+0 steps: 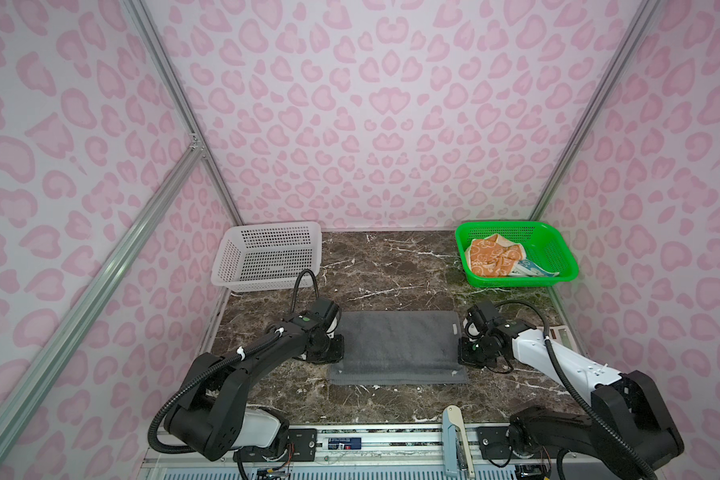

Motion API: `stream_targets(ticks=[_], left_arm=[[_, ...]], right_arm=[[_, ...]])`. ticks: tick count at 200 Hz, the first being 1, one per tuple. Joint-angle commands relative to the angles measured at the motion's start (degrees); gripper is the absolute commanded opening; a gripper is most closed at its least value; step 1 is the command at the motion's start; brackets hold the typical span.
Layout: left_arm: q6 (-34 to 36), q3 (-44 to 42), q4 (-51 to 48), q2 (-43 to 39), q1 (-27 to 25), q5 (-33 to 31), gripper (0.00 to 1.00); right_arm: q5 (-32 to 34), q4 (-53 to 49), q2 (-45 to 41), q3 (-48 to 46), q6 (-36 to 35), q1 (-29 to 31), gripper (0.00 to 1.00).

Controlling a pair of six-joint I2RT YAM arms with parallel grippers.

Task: Fold and stack the towels
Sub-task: 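Lower the held far edge onto the towel's near edge with both grippers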

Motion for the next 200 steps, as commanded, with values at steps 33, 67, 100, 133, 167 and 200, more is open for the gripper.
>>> stream_targets(ticks=[33, 67, 100, 133, 167, 200], left_arm=[[1.6, 4.0, -3.7, -3.8, 0.5, -1.2, 0.03], [3.5, 8.2, -7.9, -7.2, 1.3, -1.4, 0.03], [3.4, 7.1, -9.5, -11.2, 1.4, -1.9, 0.03], [0.4, 0.6, -6.2, -14.4, 1.4, -0.9, 0.03], [-1.3, -3.7, -3.2, -13.5, 1.3, -0.9, 0.09], [-2.4, -4.3, -1.2, -9.7, 1.3, 0.0, 0.29]], right_arm=[[0.9, -2.6, -2.0, 3.1, -0.3, 0.0, 0.00], [2.9, -8.0, -3.9, 7.3, -1.1, 0.0, 0.00], [3.1, -11.0, -8.0, 6.7, 0.4, 0.0, 0.00], [2.3, -9.3, -10.8, 1.5, 4.2, 1.0, 0.00], [1.7, -4.0, -9.9, -3.8, 8.0, 3.5, 0.06], [4.2, -3.8, -7.4, -3.7, 8.2, 5.7, 0.32]])
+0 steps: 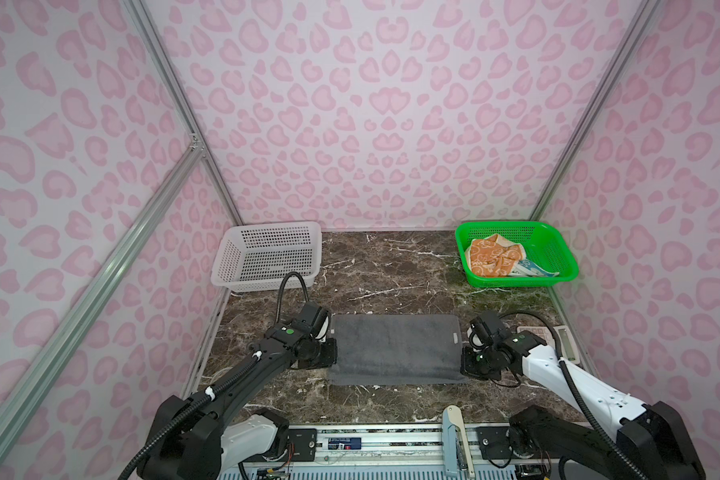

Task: Fold and stack the towels

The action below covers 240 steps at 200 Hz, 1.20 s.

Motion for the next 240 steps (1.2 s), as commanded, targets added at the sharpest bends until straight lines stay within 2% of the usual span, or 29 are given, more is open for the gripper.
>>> stream_targets(ticks=[1, 27, 53, 67, 87, 95, 102, 104, 105, 121, 157, 209, 240], left_arm=[[-1.7, -0.6, 2.2, 2.2, 0.0, 0.0, 0.30], [-2.5, -0.1, 1.0, 3.7, 0.0, -1.3, 0.54], [-3.2, 2.8, -2.0, 2.2, 0.0, -5.9, 0.66], [-3.7, 4.6, -2.7, 0.5, 0.0, -8.2, 0.70], [-4.0, 7.0, -2.6, -1.8, 0.4, -9.5, 0.76], [-4.0, 7.9, -2.3, -2.4, 0.8, -9.9, 0.87], [-3.9, 8.5, -1.8, -2.8, 1.3, -10.8, 0.91], [-3.9, 8.7, -1.6, -2.9, 1.4, -11.0, 0.99], [-3.9, 8.8, -1.5, -2.9, 1.5, -11.1, 0.99], [-3.7, 10.3, -0.3, -3.2, 3.7, -11.8, 0.97], [-3.8, 12.3, 3.5, -3.7, 9.2, -8.3, 0.97], [-4.5, 12.2, 5.9, -1.6, 11.8, -4.4, 0.97], [-5.0, 10.4, 6.6, -1.8, 12.9, -4.3, 0.97]], right_arm=[[2.8, 0.6, 0.9, 0.4, 1.4, 1.3, 0.33], [6.2, -1.2, -1.8, 3.2, 0.1, 2.5, 0.47], [6.9, 1.3, -5.4, 6.3, -6.1, 4.4, 0.54], [8.1, 4.1, -6.7, 8.1, -10.9, 8.0, 0.65], [12.7, 10.0, -7.3, 9.0, -18.9, 15.4, 0.74], [15.8, 12.3, -7.2, 8.9, -22.5, 18.8, 0.76], [17.7, 14.1, -6.8, 8.8, -26.6, 21.5, 0.77], [18.1, 14.4, -6.6, 8.7, -27.7, 22.2, 0.77], [18.3, 14.8, -6.6, 8.5, -28.3, 22.5, 0.77], [18.1, 20.1, -4.9, 7.2, -36.3, 26.5, 0.78], [14.6, 32.1, 2.9, 5.8, -49.9, 32.4, 0.79], [7.6, 40.2, 19.7, 9.8, -56.5, 36.6, 0.76], [3.4, 43.8, 25.8, 11.5, -58.3, 38.7, 0.76]])
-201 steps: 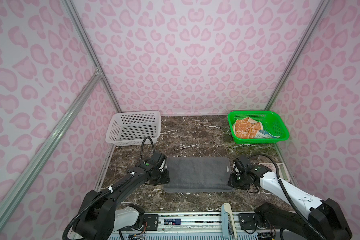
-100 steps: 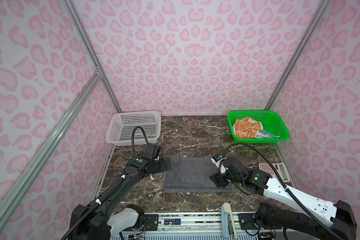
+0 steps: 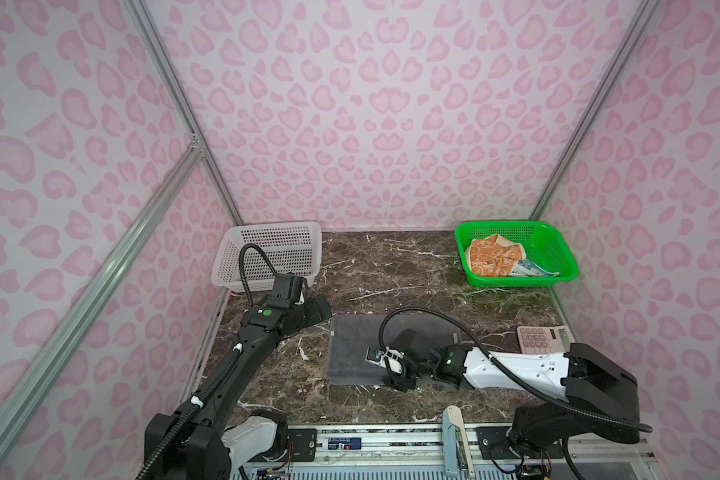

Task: Fold and stack the towels

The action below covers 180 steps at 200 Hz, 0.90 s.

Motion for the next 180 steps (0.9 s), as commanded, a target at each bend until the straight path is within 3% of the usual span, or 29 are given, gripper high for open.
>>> stream_targets(ticks=[1, 56, 94, 120, 138, 161, 180], left_arm=[[-0.9, -1.1, 1.6, -0.1, 0.9, 1.3, 0.97], [-0.8, -3.8, 2.0, 0.0, 2.7, 2.4, 0.97], [-0.6, -5.9, 2.3, 0.2, 3.0, 4.2, 0.97], [-0.4, -7.2, 2.3, 1.5, 3.0, 5.0, 0.97], [-1.0, -8.3, 3.5, 2.7, 3.0, 6.5, 0.97], [-3.0, -10.7, 7.6, 4.3, 3.0, 11.5, 0.98], [-5.3, -13.2, 11.6, 5.5, 2.9, 15.2, 0.98]], right_arm=[[-4.2, 5.2, 3.4, 1.1, -3.4, 1.1, 0.76], [-3.8, 3.6, 14.2, 7.6, -5.3, 2.0, 0.77], [1.6, 3.6, 17.2, 7.9, -6.7, 2.8, 0.70], [5.8, 3.1, 18.0, 7.7, -7.9, 2.8, 0.60], [7.5, 7.0, 17.6, 5.7, -7.6, 2.7, 0.46], [5.3, 10.0, 17.2, 4.2, -5.2, 1.3, 0.22], [1.6, 11.6, 16.9, 4.3, -2.8, 0.4, 0.11]])
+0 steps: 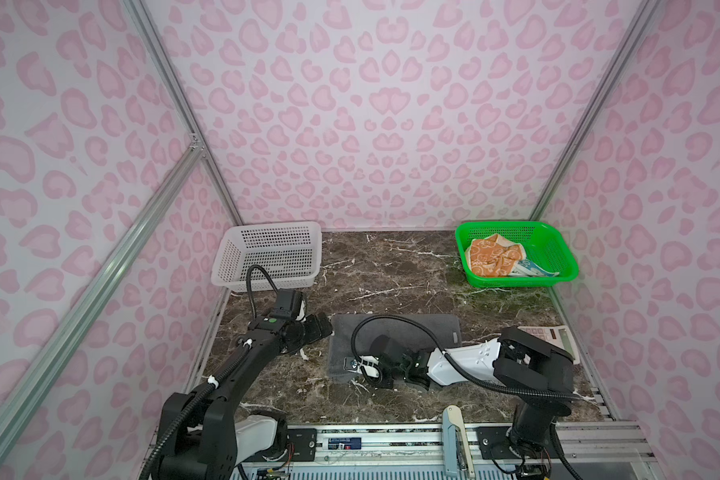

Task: Fold and stack the towels

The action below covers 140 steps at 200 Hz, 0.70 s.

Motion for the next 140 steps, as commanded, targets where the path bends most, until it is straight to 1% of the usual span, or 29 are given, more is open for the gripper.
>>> stream_targets(ticks=[1, 35, 58, 82, 99, 114, 140], left_arm=[[-3.3, -2.2, 6.4, 1.3, -0.1, 6.2, 0.98], [-6.3, -4.9, 11.4, 2.9, -0.3, 10.5, 0.98], [-8.5, -6.2, 13.8, 2.9, -0.3, 11.5, 0.97], [-10.6, -7.1, 16.4, 3.4, -0.5, 12.3, 0.97], [-12.5, -7.8, 19.4, 4.2, -0.5, 13.9, 0.97], [-14.3, -8.6, 22.3, 5.0, -0.6, 15.2, 0.97], [-14.8, -8.9, 23.5, 6.2, -0.8, 16.2, 0.97]], right_arm=[[-1.7, -1.6, 0.1, -0.6, 3.5, -1.1, 0.10], [-10.5, 6.2, -1.4, -2.1, 10.5, -4.7, 0.00], [-14.3, 11.0, -2.2, -3.4, 14.3, -6.9, 0.00], [-16.5, 13.8, -2.5, -4.2, 16.0, -8.4, 0.00], [-17.0, 14.9, -2.6, -4.4, 16.4, -9.0, 0.00], [-18.0, 17.6, -2.9, -5.2, 18.2, -9.8, 0.00], [-19.3, 21.8, -3.3, -7.0, 20.9, -11.2, 0.00]])
